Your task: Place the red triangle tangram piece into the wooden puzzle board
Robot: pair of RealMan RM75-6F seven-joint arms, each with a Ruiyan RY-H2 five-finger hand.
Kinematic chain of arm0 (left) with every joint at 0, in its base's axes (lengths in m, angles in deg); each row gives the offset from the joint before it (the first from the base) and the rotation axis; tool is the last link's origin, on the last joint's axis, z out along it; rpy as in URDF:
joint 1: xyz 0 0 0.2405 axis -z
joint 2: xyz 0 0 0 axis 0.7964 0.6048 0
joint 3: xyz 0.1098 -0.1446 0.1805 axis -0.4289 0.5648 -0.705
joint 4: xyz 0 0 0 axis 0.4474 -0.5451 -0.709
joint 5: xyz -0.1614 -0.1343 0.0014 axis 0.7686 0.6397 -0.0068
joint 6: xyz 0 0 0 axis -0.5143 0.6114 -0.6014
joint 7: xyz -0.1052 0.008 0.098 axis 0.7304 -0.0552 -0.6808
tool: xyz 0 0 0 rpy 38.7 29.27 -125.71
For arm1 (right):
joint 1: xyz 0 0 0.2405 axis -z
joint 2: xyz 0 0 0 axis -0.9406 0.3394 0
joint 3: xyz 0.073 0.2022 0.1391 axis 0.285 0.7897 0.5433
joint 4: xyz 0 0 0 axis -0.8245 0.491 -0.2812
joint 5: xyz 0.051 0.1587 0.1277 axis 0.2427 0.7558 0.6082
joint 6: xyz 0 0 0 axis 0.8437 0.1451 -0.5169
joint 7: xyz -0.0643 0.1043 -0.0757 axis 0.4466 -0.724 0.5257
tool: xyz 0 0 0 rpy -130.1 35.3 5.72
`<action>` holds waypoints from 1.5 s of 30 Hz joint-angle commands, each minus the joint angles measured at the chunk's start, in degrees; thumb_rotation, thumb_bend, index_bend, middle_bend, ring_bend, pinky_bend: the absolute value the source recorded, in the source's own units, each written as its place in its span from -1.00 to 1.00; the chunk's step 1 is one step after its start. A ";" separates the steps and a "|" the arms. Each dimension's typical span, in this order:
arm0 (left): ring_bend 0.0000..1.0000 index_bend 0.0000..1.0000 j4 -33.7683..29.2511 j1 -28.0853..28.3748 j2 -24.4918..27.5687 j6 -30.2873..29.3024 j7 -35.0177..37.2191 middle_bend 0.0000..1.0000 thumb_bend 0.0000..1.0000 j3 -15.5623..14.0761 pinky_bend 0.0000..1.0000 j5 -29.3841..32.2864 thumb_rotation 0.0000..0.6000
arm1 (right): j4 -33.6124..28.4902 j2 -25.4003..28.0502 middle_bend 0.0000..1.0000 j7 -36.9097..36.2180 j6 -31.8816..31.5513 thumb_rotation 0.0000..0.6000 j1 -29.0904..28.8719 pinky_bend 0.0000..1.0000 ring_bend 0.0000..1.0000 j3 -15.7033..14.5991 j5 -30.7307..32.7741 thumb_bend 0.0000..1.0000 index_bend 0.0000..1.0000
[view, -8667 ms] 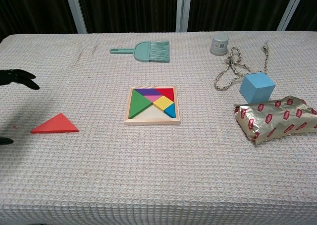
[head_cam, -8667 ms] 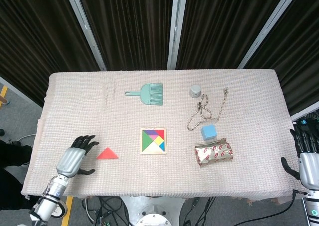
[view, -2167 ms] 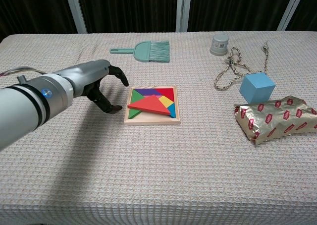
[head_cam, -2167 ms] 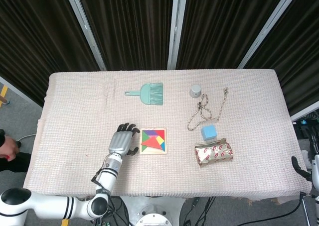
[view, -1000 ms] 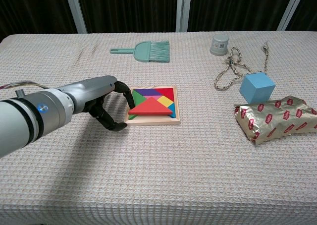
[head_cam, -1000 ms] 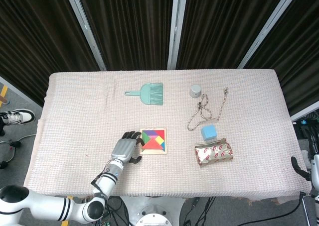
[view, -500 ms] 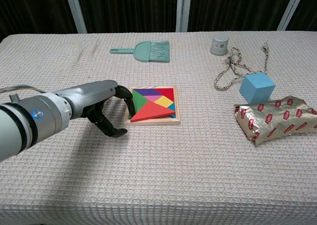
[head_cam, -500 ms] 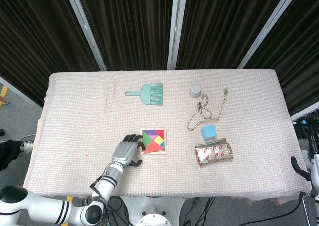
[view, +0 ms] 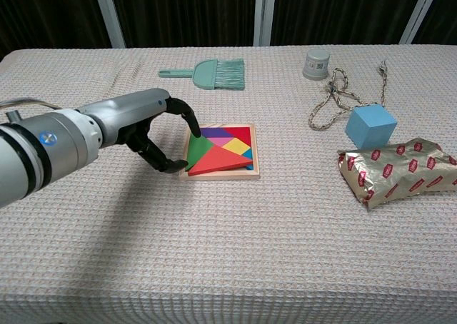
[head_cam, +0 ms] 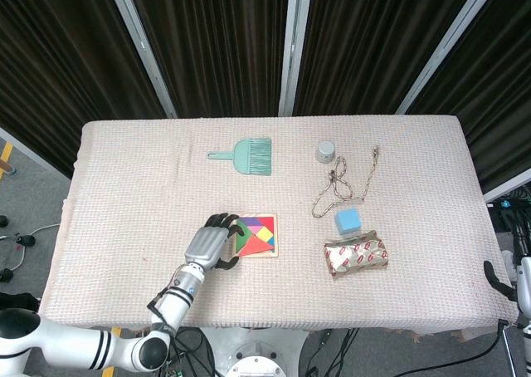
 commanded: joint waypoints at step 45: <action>-1.00 -0.39 3.00 6.07 -1.25 3.84 -1.95 -0.89 -0.41 0.30 -1.00 6.81 1.00 | 1.15 -0.16 -1.00 -1.33 0.27 1.00 0.22 -1.00 -1.00 0.13 0.59 -0.50 -1.00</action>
